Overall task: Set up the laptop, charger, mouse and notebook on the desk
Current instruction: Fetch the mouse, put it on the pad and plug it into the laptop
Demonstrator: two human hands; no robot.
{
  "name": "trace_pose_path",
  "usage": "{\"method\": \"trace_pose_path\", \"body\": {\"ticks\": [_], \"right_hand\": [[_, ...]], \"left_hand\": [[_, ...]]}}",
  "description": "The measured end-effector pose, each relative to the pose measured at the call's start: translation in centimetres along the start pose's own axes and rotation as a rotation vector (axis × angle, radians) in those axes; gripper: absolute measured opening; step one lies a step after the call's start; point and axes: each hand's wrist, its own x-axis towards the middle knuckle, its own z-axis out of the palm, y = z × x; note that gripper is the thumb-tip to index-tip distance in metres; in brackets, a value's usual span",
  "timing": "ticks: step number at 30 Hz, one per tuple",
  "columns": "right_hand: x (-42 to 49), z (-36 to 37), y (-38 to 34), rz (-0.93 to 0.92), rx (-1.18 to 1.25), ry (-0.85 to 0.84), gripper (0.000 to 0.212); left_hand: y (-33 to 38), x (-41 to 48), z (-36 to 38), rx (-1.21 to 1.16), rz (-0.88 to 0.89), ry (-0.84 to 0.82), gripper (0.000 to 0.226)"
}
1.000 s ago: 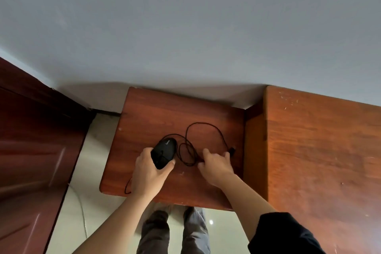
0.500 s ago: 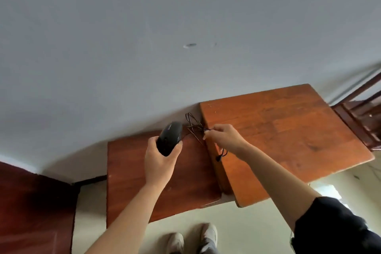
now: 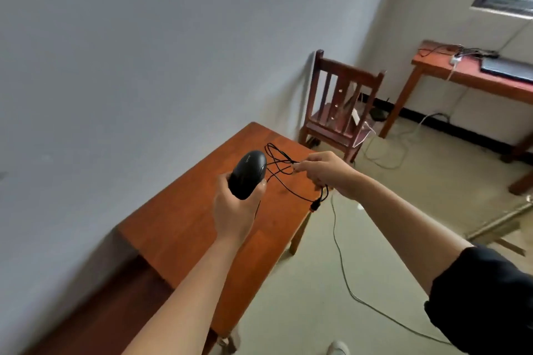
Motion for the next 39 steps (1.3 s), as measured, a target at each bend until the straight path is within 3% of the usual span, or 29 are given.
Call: {"method": "trace_pose_path", "body": {"ticks": [3,8,14,19,31,35,39], "right_hand": [[0.7,-8.0,4.4,0.043,0.041,0.057,0.021],[2.0,-20.8,11.3,0.095,0.069,0.159,0.016],[3.2,-33.6,18.0,0.148,0.098,0.252,0.025],[5.6,-42.6,23.5,0.191,0.157,0.33,0.021],[19.9,-64.5,34.6,0.315,0.196,0.513,0.028],[23.8,-72.3,37.7,0.341,0.207,0.63,0.023],[27.0,-79.6,41.4,0.367,0.207,0.693,0.024]], "left_hand": [[1.9,1.2,9.2,-0.029,0.0,-0.121,0.048],[5.1,2.9,24.1,-0.06,-0.017,-0.188,0.046],[7.6,4.6,38.6,-0.115,-0.077,-0.284,0.06],[9.6,7.5,50.0,-0.096,-0.048,-0.368,0.052],[11.6,21.5,78.8,-0.041,-0.029,-0.573,0.053],[13.5,25.7,88.9,0.001,-0.049,-0.618,0.067],[15.0,28.0,98.1,-0.024,-0.045,-0.706,0.056]]}}
